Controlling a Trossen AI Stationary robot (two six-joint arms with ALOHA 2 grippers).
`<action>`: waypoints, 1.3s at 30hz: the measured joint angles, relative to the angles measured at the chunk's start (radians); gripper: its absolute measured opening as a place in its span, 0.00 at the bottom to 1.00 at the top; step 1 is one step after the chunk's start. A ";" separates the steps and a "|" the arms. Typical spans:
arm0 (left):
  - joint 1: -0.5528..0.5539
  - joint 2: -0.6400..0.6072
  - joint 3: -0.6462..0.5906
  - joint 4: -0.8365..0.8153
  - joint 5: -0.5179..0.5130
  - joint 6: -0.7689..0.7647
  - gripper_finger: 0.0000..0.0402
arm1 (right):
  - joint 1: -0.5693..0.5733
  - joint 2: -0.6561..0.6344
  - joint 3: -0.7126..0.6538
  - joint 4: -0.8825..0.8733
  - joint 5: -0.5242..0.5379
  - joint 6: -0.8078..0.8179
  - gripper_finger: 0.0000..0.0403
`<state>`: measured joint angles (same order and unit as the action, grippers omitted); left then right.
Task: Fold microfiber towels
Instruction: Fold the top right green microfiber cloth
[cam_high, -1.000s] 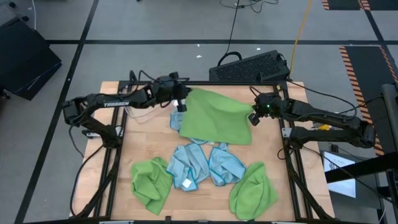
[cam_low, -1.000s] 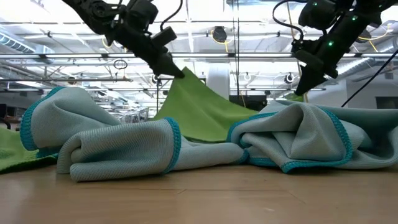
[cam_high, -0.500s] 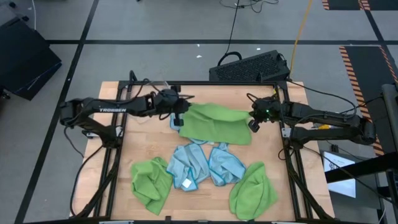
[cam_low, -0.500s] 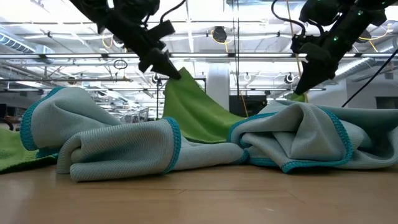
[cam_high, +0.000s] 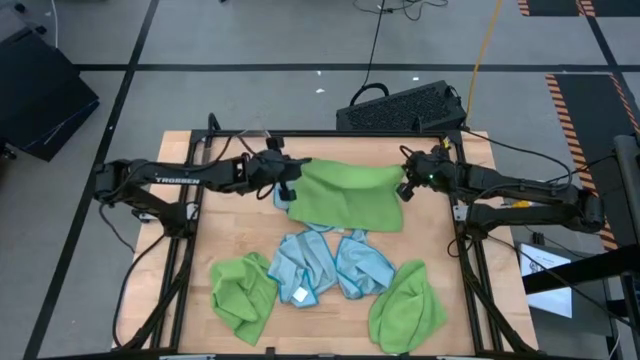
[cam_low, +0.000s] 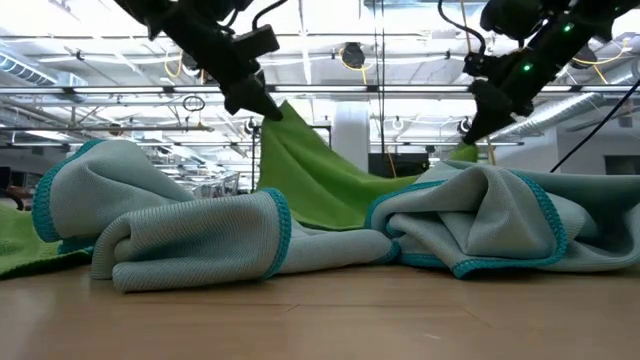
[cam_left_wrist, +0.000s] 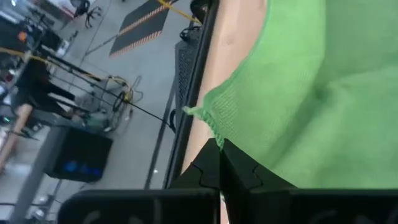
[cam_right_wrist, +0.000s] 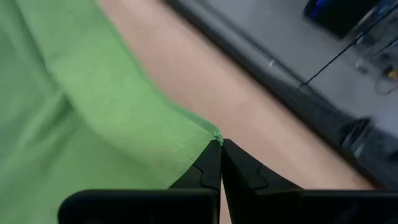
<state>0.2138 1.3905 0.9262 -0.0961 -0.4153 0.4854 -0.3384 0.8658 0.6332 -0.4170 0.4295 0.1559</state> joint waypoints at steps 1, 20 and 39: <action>0.012 0.000 0.000 0.015 0.003 -0.006 0.01 | -0.002 0.000 -0.017 0.051 0.015 -0.019 0.00; 0.180 0.000 -0.054 0.023 0.245 -0.210 0.02 | -0.094 0.000 -0.148 0.230 0.242 0.001 0.00; -0.018 0.001 -0.213 0.227 0.197 -0.218 0.02 | -0.017 0.000 -0.191 0.220 -0.169 0.008 0.00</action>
<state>0.1961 1.3914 0.7132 0.1310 -0.2179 0.2674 -0.3553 0.8658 0.4423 -0.1967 0.2606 0.1639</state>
